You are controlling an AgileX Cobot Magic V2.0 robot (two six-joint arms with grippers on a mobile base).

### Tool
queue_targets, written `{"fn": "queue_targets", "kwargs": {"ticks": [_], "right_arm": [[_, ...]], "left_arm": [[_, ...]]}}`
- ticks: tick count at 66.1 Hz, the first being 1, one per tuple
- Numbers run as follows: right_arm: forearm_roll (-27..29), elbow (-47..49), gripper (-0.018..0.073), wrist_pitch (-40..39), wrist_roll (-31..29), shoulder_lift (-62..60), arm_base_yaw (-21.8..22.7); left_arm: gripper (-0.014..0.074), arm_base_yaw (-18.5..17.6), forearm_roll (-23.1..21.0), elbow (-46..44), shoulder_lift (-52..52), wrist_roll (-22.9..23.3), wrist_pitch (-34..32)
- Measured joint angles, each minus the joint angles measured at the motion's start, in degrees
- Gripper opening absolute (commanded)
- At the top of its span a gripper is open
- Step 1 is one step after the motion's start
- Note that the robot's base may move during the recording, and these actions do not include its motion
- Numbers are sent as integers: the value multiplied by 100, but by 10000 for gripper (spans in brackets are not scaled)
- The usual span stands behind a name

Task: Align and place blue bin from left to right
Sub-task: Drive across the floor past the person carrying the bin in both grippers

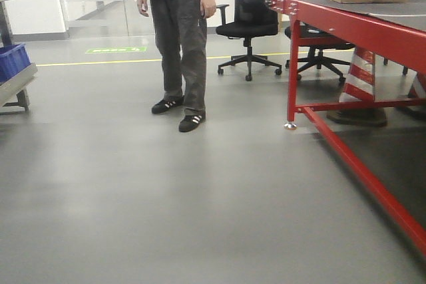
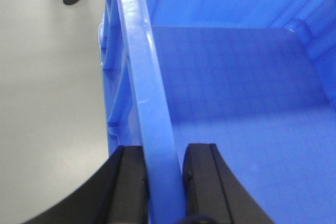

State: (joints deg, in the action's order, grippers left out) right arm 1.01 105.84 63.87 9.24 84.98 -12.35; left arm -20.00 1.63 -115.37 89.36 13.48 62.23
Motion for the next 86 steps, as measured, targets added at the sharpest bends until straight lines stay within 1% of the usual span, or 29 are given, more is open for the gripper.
{"fn": "queue_targets", "kwargs": {"ticks": [67,86], "right_arm": [[0,0,-68,-12,0,0,0],[0,0,-68,-12,0,0,0]], "left_arm": [[-111,0,48,0,0,0,0],[-111,0,168,0,0,0,0]]}}
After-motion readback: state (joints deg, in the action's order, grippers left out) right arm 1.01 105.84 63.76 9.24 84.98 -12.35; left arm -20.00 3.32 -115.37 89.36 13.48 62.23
